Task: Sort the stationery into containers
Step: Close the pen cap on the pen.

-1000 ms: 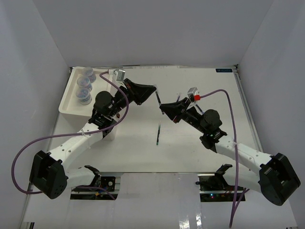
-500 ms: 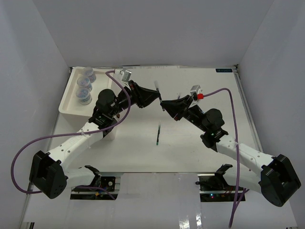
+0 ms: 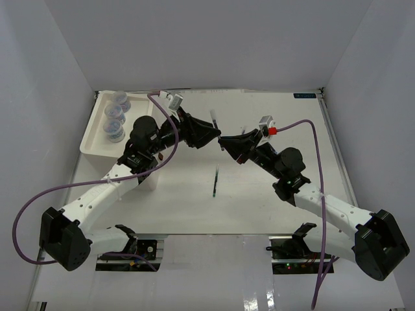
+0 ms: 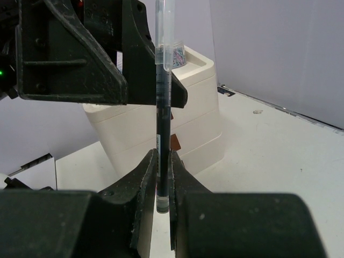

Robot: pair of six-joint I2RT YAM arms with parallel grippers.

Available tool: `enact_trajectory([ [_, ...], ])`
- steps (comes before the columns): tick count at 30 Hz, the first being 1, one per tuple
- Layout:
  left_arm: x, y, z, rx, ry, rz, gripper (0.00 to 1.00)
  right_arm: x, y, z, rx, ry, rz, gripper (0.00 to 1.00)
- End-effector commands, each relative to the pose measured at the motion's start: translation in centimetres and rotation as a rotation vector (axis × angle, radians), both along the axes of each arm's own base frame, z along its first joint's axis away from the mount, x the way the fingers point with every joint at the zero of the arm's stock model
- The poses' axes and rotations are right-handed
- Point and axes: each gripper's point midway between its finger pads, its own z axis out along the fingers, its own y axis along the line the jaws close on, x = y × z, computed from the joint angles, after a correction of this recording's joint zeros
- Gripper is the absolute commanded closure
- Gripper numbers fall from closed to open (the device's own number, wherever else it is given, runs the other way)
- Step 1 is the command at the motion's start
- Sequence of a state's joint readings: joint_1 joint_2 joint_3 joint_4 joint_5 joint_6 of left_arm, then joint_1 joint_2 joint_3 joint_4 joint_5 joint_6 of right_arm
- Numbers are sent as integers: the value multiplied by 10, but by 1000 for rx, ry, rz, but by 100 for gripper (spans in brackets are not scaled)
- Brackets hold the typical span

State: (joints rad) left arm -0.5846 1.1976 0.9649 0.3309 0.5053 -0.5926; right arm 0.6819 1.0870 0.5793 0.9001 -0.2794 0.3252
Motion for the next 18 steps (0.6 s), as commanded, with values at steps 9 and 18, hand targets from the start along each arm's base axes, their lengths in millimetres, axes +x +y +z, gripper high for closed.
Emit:
enact_trajectory([
  [9,-4,7,55,48,-208,-3,29,-14,-5,24,30,-90,29,92],
  [18,0,2,63,22,-219,-21,29,-22,-6,25,24,-99,55,92],
])
